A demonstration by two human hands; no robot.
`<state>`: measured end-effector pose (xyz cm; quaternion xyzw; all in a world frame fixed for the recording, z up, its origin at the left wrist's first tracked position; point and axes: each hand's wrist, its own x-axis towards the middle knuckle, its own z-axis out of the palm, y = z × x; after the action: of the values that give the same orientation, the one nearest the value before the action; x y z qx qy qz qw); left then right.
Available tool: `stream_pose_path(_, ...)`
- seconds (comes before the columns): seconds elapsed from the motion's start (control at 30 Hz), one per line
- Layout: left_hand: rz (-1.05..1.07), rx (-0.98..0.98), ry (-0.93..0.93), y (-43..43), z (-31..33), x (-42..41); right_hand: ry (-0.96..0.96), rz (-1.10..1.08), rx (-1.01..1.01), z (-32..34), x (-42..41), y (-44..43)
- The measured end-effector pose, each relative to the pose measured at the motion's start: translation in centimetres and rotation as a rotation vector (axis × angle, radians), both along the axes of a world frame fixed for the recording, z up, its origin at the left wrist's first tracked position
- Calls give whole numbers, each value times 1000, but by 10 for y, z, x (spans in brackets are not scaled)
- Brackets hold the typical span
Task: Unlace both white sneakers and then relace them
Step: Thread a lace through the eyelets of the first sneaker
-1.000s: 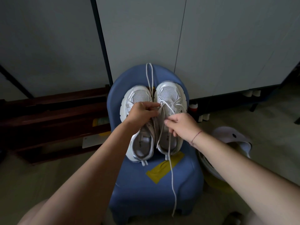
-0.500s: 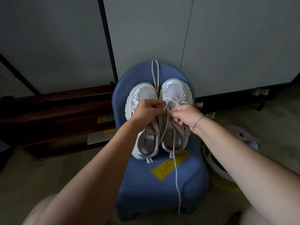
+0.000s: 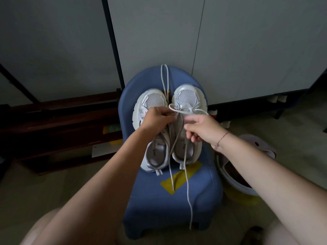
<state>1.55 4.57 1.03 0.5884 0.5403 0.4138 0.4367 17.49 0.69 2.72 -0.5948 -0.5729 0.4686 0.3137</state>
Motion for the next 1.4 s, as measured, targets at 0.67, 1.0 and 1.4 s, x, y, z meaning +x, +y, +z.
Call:
stream_pose_path(0.67, 36, -39, -26, 1, 1, 1, -135, 327, -175, 1, -16, 0)
stream_pose_path(1.0, 63, -16, -1, -1, 0, 2, 155, 732, -601, 4, 7, -25)
stream_pose_path(1.4, 39, -21, -10, 0, -1, 1, -144, 1003, -637, 2, 3, -29)
